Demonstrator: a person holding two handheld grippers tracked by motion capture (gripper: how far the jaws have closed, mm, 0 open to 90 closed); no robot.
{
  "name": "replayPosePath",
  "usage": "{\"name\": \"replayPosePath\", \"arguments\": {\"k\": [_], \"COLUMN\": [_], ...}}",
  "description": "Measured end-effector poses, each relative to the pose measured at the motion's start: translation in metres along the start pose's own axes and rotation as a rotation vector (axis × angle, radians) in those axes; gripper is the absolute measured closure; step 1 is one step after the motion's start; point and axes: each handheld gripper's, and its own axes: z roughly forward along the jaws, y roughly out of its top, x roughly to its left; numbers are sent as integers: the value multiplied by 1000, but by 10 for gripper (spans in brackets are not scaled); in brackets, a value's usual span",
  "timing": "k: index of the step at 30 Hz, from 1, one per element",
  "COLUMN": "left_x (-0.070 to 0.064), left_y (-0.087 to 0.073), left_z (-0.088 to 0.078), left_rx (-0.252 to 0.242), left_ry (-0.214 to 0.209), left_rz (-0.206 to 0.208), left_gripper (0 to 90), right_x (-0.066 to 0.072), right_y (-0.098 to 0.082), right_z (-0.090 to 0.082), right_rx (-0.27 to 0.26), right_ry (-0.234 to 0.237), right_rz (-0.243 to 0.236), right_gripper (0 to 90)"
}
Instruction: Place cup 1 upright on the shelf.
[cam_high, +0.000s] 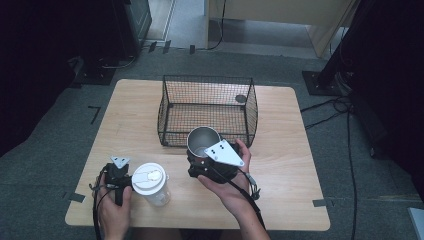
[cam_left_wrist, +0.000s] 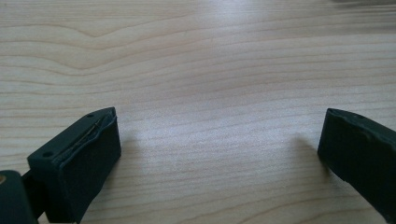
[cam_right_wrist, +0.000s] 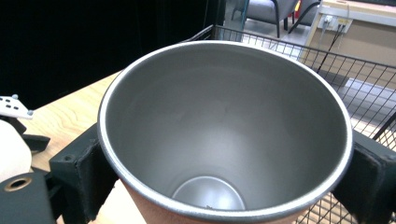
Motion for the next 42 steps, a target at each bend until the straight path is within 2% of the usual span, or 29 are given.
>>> {"name": "replayPosePath", "arguments": {"k": [8, 17, 23, 26, 27, 33, 38, 42], "left_x": [0, 0, 0, 0, 0, 0, 0, 0], "left_y": [0, 0, 0, 0, 0, 0, 0, 0], "left_z": [0, 0, 0, 0, 0, 0, 0, 0], "left_rx": [0, 0, 0, 0, 0, 1, 0, 1], "left_ry": [0, 0, 0, 0, 0, 0, 0, 0], "left_rz": [0, 0, 0, 0, 0, 0, 0, 0], "left_gripper": [1, 1, 1, 1, 0, 1, 1, 1], "right_x": [-2, -5, -9, -12, -12, -20, -28, -33], "right_y": [8, 14, 18, 20, 20, 22, 24, 27], "right_z": [4, 7, 11, 15, 15, 22, 28, 31], "right_rx": [-35, -75, -113, -159, -159, -194, -240, -256], "right_ry": [-16, -29, -38, -43, -43, -45, -64, -73], "right_rz": [-10, 1, 3, 3, 3, 39, 48, 56], "right_gripper": [78, 78, 78, 77, 77, 77, 77, 77]}}
